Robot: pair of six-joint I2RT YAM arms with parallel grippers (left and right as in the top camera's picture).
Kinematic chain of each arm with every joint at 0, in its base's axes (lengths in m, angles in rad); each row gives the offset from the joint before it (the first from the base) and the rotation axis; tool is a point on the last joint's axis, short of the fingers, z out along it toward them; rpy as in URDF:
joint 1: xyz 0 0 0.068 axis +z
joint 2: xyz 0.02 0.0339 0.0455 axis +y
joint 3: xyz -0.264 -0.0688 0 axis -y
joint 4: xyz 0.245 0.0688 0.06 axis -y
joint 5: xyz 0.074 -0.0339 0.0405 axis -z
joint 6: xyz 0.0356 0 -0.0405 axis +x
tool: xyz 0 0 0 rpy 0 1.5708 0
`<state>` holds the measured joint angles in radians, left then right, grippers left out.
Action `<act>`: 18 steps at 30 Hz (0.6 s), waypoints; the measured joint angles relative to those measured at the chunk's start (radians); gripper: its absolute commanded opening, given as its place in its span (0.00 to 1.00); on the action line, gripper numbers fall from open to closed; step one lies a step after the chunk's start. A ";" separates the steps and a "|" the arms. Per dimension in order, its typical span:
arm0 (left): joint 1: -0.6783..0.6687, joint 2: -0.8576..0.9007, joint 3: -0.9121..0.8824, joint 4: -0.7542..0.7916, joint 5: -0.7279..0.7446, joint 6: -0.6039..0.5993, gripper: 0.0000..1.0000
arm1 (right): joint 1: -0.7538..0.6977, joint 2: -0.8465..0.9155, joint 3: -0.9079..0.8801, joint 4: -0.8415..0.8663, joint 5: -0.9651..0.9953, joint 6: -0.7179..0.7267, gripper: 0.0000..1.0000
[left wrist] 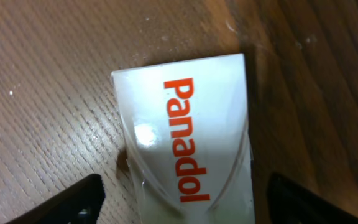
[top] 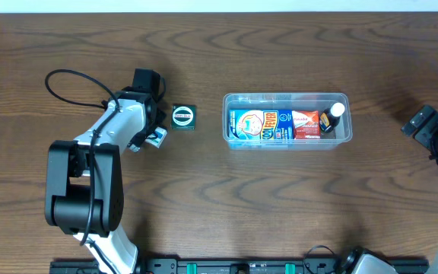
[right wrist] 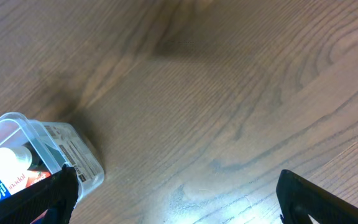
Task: Pack container
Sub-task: 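Lower the left gripper onto the white Panadol box and grasp it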
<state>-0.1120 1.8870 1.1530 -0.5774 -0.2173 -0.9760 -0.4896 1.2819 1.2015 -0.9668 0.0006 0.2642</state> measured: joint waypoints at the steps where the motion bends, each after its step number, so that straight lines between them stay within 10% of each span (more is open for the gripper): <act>1: 0.000 0.000 0.000 0.000 0.000 0.002 0.78 | 0.000 0.000 0.000 0.000 0.000 0.000 0.99; 18: 0.000 0.000 0.000 -0.006 0.000 0.044 0.62 | 0.000 0.000 0.000 0.000 0.000 0.000 0.99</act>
<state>-0.1120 1.8870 1.1530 -0.5831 -0.2173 -0.9321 -0.4896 1.2819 1.2015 -0.9668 0.0006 0.2638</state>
